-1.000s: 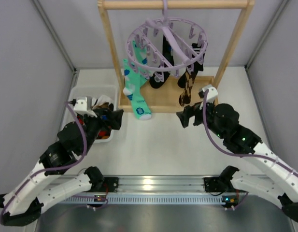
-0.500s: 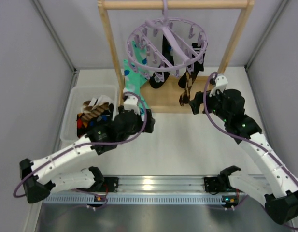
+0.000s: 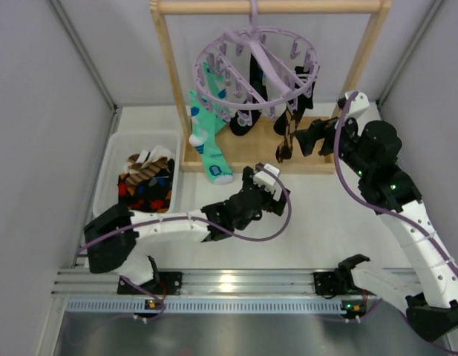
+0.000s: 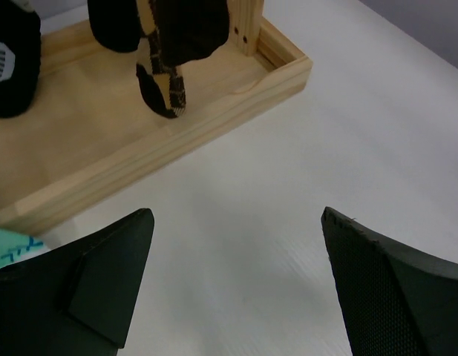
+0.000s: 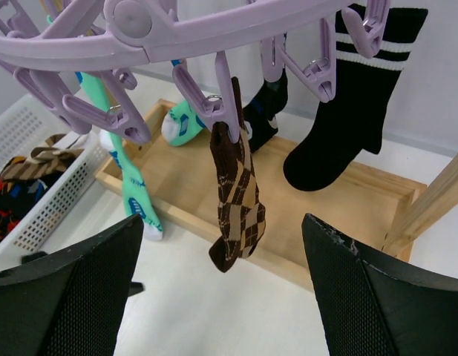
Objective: Remove the socks clipped to the hanger
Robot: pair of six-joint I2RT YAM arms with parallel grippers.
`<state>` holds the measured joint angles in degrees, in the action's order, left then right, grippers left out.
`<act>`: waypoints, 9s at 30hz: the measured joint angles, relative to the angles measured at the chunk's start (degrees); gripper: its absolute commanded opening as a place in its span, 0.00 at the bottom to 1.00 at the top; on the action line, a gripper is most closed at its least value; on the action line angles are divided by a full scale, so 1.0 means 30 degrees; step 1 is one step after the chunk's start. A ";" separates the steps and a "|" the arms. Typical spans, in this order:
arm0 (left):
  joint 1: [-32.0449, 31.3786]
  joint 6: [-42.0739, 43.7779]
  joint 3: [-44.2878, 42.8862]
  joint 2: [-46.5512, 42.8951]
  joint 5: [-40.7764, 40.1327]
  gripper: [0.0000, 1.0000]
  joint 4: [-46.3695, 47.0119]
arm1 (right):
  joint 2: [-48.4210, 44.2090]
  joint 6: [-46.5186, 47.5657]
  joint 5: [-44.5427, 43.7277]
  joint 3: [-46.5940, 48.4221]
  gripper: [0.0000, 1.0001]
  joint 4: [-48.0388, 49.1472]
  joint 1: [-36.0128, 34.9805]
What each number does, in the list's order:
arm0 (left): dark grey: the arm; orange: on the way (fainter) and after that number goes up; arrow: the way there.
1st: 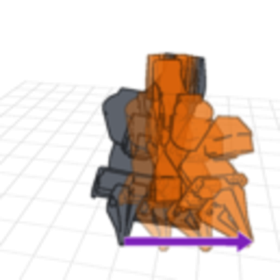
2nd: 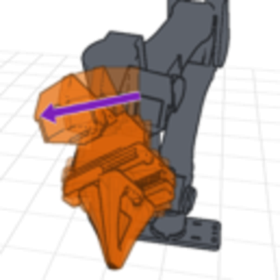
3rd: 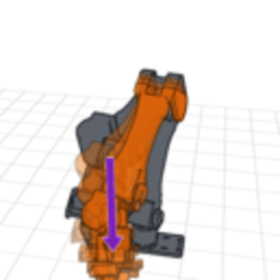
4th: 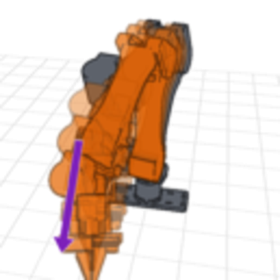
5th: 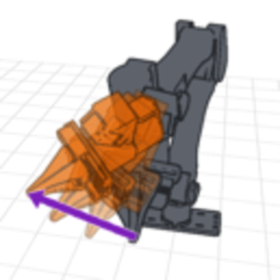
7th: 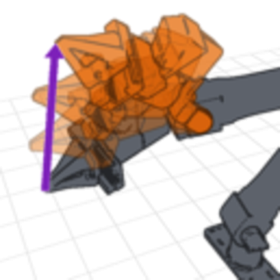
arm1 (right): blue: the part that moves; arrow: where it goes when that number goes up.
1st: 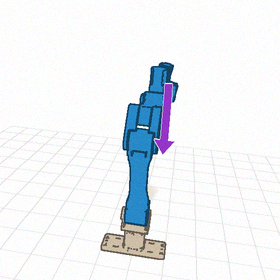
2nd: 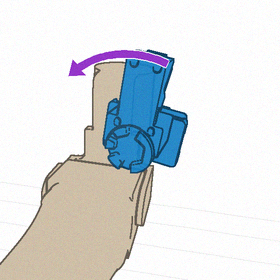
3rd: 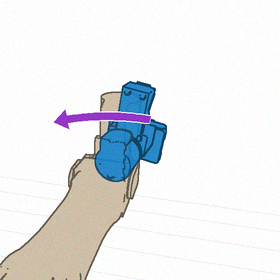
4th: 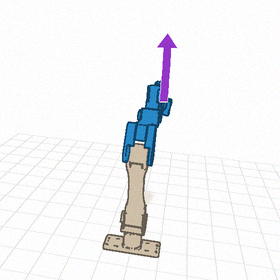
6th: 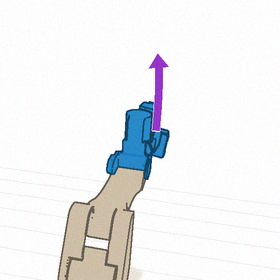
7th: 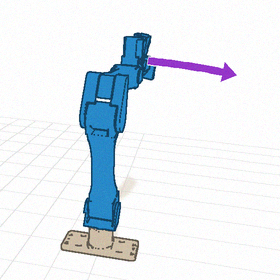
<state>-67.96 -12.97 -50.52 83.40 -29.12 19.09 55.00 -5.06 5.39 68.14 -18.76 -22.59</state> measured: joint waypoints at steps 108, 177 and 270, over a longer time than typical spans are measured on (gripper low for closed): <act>0.0947 0.2339 0.3738 -0.1304 -0.7730 0.00 0.7512 | 0.5581 0.0393 -0.4925 0.2637 0.66 0.3701 -0.5056; 1.7107 -0.4517 0.0554 -0.6273 1.2021 0.98 -0.7023 | -0.7344 -0.1676 -0.1880 -0.8153 0.99 0.2171 -0.5064; 1.5511 -0.5523 0.0495 -1.5249 0.6477 0.98 -1.2488 | 2.1150 -0.1260 0.4605 0.0517 0.11 2.5135 -0.5887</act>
<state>-21.43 -29.54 -49.04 37.65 -9.69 -18.37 118.45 -8.84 19.20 69.69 56.64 -40.25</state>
